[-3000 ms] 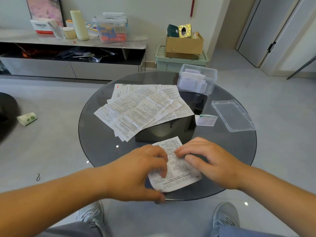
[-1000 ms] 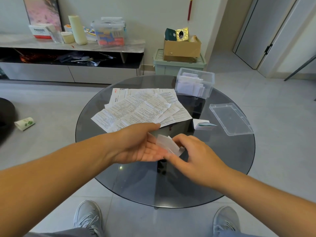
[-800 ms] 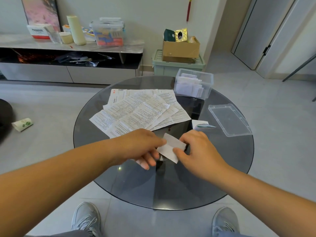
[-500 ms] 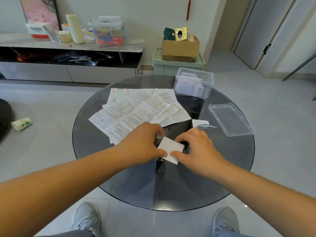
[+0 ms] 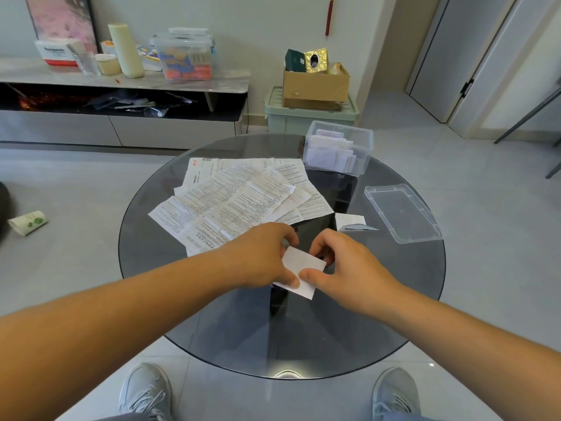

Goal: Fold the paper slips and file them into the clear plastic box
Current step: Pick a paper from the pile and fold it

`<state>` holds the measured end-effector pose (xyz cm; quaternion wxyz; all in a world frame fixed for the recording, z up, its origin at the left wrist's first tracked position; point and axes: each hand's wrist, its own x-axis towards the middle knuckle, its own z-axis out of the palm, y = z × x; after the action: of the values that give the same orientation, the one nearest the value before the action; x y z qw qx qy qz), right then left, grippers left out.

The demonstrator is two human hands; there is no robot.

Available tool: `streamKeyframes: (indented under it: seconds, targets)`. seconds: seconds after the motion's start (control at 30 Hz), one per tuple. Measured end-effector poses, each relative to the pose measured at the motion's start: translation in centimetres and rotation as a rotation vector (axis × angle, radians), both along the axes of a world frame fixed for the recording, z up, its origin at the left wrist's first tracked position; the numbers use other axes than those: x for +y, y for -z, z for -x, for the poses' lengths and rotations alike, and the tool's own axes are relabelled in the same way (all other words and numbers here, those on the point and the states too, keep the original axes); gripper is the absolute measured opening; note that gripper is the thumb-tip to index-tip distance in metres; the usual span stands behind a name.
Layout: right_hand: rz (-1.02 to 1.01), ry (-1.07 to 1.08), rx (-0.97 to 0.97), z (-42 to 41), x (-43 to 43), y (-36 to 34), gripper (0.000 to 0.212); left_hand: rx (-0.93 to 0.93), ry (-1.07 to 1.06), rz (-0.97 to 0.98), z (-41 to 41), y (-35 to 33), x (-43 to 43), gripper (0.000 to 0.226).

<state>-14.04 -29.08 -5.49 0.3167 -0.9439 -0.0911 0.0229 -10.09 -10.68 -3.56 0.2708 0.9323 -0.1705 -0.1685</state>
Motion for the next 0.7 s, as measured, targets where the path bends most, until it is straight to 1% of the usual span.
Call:
streamKeyframes:
  seconds: [0.13, 0.2, 0.3, 0.4, 0.43, 0.57, 0.63, 0.7]
  targets:
    - [-0.058, -0.013, 0.089, 0.0, -0.6, -0.3, 0.034, -0.038, 0.079, 0.045, 0.1, 0.2, -0.5, 0.041]
    - [-0.089, -0.008, 0.115, -0.3, -1.1, -0.5, 0.034, -0.099, 0.106, 0.054, 0.1, 0.2, -1.2, 0.036]
    - [-0.13, 0.029, 0.092, -0.7, -2.4, -1.0, 0.034, -0.195, 0.115, 0.109, -0.1, 0.1, -2.1, 0.045]
    - [-0.111, 0.063, 0.07, -0.8, -3.8, -1.7, 0.03, -0.2, 0.151, 0.189, -0.7, -0.3, -2.8, 0.069]
    - [-0.105, 0.072, 0.069, -0.8, -4.4, -2.0, 0.031, -0.189, 0.169, 0.202, -1.0, -0.5, -3.0, 0.072]
    - [-0.094, 0.113, 0.007, -1.4, -6.7, -3.1, 0.027, -0.162, 0.22, 0.216, -2.6, -0.3, -3.8, 0.077]
    - [-0.091, 0.127, -0.021, -1.9, -7.7, -3.2, 0.023, -0.182, 0.244, 0.193, -3.4, 0.0, -4.4, 0.082]
    - [-0.064, 0.131, -0.056, -2.5, -8.5, -3.2, 0.022, -0.206, 0.253, 0.152, -4.2, 0.3, -5.4, 0.08]
